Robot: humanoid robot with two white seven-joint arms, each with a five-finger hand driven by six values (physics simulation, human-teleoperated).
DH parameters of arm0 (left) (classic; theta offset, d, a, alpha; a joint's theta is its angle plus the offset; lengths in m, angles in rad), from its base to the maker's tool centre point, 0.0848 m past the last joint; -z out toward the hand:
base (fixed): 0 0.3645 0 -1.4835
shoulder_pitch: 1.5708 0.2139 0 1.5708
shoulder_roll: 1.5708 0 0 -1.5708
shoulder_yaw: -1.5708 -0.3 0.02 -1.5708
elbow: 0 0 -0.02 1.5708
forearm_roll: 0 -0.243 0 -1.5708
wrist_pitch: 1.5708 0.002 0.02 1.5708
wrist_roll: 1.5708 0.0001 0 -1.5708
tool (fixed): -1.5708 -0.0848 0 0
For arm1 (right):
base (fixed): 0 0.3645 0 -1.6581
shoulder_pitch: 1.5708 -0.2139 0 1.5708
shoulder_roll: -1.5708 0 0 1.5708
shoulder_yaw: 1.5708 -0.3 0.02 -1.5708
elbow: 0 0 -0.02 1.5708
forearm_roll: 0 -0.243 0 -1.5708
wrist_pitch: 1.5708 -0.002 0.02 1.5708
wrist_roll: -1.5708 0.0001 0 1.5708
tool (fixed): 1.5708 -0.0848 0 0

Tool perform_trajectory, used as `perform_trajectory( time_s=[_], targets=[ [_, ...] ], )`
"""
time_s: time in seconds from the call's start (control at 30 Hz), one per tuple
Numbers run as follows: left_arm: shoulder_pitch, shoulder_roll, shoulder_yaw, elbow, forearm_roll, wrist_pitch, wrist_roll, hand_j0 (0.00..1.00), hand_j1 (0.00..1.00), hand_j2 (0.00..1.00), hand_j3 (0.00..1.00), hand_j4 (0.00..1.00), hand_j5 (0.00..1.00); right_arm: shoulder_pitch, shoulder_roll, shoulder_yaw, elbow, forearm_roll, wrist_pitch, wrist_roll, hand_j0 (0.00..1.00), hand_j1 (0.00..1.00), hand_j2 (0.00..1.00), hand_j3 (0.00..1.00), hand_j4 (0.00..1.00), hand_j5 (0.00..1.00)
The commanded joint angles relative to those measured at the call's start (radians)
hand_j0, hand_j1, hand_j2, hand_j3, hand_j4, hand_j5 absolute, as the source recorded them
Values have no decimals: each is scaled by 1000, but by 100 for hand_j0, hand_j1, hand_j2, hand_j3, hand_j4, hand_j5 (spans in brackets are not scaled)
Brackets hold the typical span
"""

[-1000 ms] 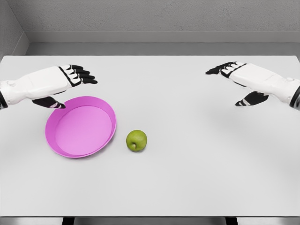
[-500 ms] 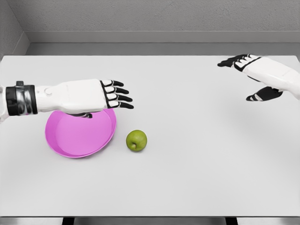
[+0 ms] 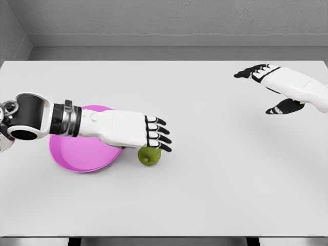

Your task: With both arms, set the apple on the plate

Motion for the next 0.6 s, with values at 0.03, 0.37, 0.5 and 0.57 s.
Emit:
perform_trajectory(
  time_s=[0.03, 0.37, 0.5, 0.57],
  targets=[
    [-6, -25, -65, 1, 5, 1, -2, 100, 100, 100, 100, 100, 100, 0, -1, 4, -1, -4, 1, 0, 100, 100, 100, 100, 100, 100],
    [-31, -45, -104, 6, 2, 1, -83, 100, 100, 100, 100, 100, 100, 0, -1, 5, -1, -3, 1, -2, 100, 100, 100, 100, 100, 100],
    [-32, -56, -104, 10, -18, 1, -98, 100, 100, 100, 100, 100, 100, 0, 1, 5, -1, -4, 1, 0, 100, 100, 100, 100, 100, 100],
    [-34, -58, -104, 14, -17, 1, -98, 100, 100, 100, 100, 100, 100, 0, 1, 10, -1, -4, 1, 0, 100, 100, 100, 100, 100, 100]
  ],
)
